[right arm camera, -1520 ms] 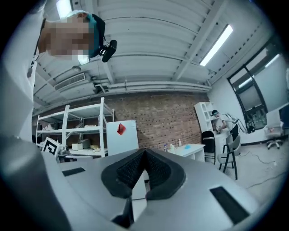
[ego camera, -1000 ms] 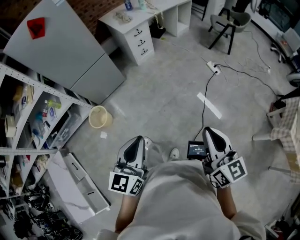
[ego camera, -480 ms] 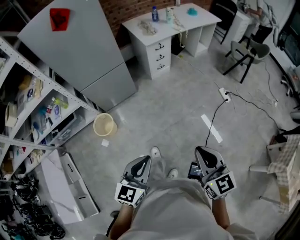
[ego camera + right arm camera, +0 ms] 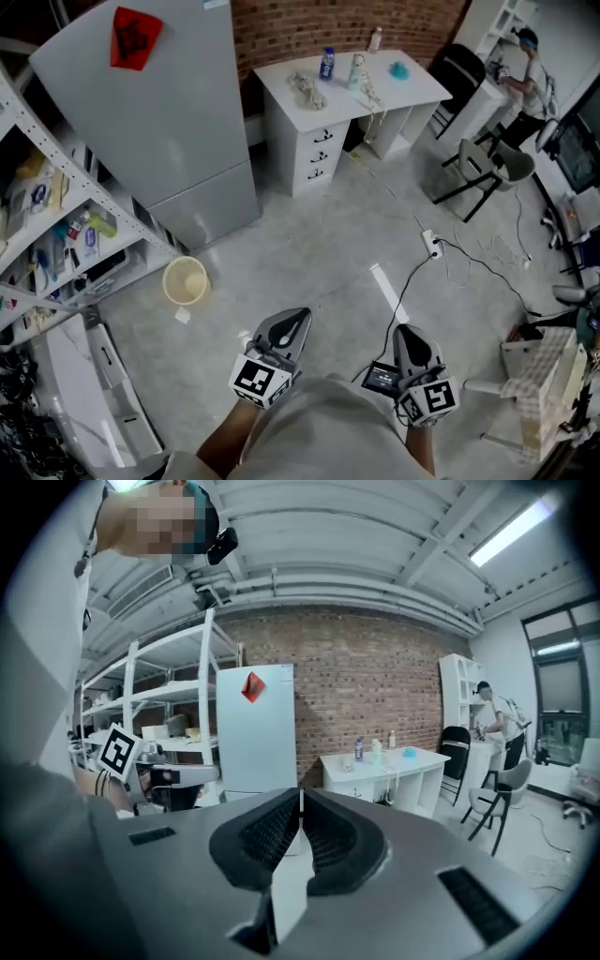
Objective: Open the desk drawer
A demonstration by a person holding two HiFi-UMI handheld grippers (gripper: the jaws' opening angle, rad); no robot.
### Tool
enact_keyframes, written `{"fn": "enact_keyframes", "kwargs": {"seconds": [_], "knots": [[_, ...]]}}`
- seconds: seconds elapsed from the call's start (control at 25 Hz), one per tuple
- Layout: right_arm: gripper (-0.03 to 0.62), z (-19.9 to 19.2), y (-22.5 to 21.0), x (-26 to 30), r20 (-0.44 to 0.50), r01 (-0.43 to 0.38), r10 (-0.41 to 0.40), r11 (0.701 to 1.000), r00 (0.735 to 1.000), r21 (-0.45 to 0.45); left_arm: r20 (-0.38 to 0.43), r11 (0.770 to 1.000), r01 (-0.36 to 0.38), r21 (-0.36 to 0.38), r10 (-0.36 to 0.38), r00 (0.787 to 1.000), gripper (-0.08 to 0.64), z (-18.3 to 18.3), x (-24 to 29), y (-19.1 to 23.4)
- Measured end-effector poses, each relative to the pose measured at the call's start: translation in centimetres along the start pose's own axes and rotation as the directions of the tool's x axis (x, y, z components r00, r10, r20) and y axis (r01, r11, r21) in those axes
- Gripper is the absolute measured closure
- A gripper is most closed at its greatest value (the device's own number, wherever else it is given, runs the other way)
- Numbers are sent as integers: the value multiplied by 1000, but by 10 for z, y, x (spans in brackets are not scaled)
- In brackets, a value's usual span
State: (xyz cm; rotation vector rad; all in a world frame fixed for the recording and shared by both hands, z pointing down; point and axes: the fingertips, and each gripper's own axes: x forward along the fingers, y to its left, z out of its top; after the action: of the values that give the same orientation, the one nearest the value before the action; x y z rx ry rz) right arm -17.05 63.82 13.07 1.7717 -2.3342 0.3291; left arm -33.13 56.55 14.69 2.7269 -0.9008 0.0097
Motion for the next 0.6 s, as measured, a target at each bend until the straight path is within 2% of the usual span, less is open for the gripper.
{"fn": "enact_keyframes", "kwargs": {"seconds": [0.12,0.32,0.44,0.6], "knots": [[563,5,-12,20,19,46,-46,999,999,17,-32,999,51,5,-51,998,554,1,15,15],[563,10,-38,50,13,63,-65,995,998,73,-60,995,91,36,-88,994,554,7,51,24],[563,13,-62,72,23,58,-61,993,998,98,-74,996,92,17,-91,993,555,7,85,28],[563,21,-120,103,37,46,-50,995,998,90,-79,998,54,45,-51,996,554,15,139,39]]}}
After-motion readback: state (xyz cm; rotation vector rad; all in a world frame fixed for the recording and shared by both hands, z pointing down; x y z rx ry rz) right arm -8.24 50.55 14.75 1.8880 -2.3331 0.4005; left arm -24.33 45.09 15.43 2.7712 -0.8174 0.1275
